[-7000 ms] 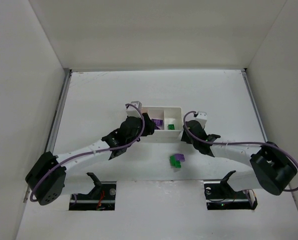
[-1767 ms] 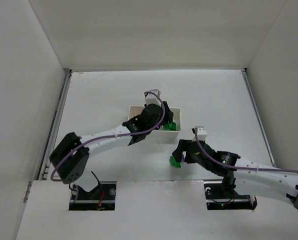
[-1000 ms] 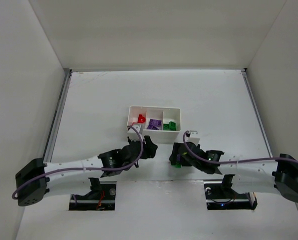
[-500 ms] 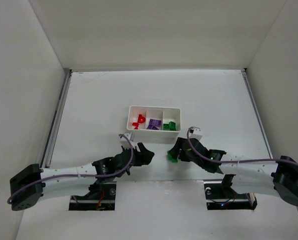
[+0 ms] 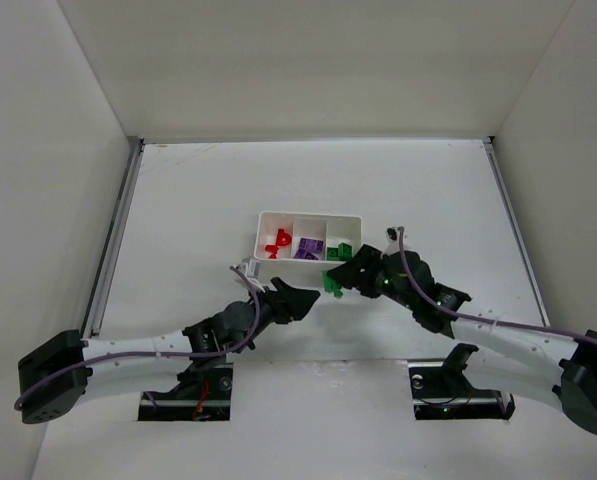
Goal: Sort the legos into containers by color
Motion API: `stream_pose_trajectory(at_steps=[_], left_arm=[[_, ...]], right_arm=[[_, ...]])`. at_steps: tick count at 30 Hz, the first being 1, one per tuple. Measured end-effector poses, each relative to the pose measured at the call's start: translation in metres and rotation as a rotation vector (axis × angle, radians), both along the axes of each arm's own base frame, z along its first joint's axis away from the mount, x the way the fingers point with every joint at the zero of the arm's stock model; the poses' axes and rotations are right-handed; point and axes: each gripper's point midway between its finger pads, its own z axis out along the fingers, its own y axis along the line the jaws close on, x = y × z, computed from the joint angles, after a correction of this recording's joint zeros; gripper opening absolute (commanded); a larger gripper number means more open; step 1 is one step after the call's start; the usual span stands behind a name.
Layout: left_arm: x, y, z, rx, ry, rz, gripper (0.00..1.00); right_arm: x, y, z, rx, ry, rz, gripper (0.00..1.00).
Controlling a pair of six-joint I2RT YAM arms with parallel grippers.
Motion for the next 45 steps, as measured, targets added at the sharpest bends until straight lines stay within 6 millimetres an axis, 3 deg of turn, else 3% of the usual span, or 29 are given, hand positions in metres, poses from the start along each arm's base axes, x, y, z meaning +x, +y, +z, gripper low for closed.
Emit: stream_pose_trajectory(at_steps=[5, 11, 17, 23, 32, 45], left_arm=[[0.008, -0.003, 0.030, -0.114, -0.046, 0.007, 0.73], [0.016, -0.002, 0.046, -0.177, -0.076, 0.011, 0.70], [0.015, -0.004, 0.049, -0.189, -0.081, -0.002, 0.67], [0.017, -0.009, 0.047, -0.184, -0.073, -0.007, 0.56], [0.020, -0.017, 0.048, -0.191, -0.071, -0.015, 0.53], [0.022, -0.021, 0.049, -0.225, -0.056, -0.012, 0.26]], right_arm=[[0.005, 0.021, 0.032, 0.143, 0.000, 0.035, 0.62], [0.004, 0.040, 0.040, 0.256, 0.063, 0.078, 0.62], [0.002, 0.050, 0.045, 0.325, 0.104, 0.097, 0.62], [0.003, 0.053, 0.053, 0.367, 0.109, 0.101, 0.62], [0.005, 0.058, 0.052, 0.389, 0.120, 0.102, 0.61], [0.008, 0.061, 0.052, 0.425, 0.115, 0.097, 0.63]])
